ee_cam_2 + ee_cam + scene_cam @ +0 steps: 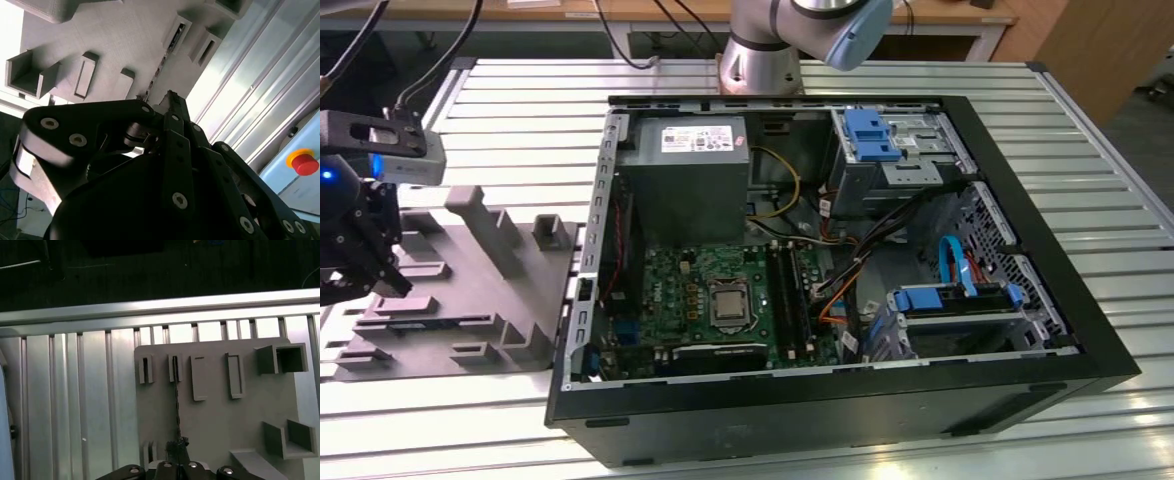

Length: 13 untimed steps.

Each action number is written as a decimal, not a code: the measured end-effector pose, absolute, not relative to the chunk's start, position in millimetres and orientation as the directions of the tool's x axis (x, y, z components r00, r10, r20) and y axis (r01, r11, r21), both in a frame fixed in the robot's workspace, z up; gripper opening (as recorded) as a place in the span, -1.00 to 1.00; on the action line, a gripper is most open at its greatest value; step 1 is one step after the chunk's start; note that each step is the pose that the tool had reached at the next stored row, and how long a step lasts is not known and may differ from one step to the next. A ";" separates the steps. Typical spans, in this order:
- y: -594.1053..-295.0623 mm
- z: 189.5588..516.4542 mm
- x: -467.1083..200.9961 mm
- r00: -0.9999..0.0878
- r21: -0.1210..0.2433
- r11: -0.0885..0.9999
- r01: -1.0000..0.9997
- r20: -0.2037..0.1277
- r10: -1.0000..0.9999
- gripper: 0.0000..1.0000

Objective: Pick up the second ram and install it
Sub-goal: 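Pick up the second ram and move it above second insertion slot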

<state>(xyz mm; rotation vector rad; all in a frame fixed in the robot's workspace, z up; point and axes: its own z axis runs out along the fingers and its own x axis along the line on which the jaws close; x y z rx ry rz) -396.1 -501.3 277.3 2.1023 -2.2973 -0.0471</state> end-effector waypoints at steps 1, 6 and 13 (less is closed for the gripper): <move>-501.3 277.0 -396.1 -0.088 0.041 0.088 -0.995 -0.006 -0.996 -0.79; -501.3 274.4 -396.4 -0.087 0.043 0.086 -0.995 -0.030 -0.996 -0.79; -501.4 266.9 -398.7 -0.086 0.044 0.084 -0.995 -0.042 -0.995 -0.79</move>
